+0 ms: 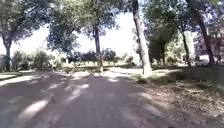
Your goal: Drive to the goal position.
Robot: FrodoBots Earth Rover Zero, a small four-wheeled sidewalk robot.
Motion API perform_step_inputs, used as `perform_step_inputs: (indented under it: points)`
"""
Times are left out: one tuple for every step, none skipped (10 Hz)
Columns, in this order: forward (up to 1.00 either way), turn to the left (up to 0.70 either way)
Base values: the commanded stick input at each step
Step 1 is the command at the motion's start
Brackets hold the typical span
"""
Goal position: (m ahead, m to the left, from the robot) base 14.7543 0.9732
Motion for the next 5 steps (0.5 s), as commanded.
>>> perform_step_inputs:
  points:
    - [0.85, 0.0]
    - [0.85, 0.0]
    - [0.85, 0.0]
    - [0.85, 0.0]
    - [0.85, 0.0]
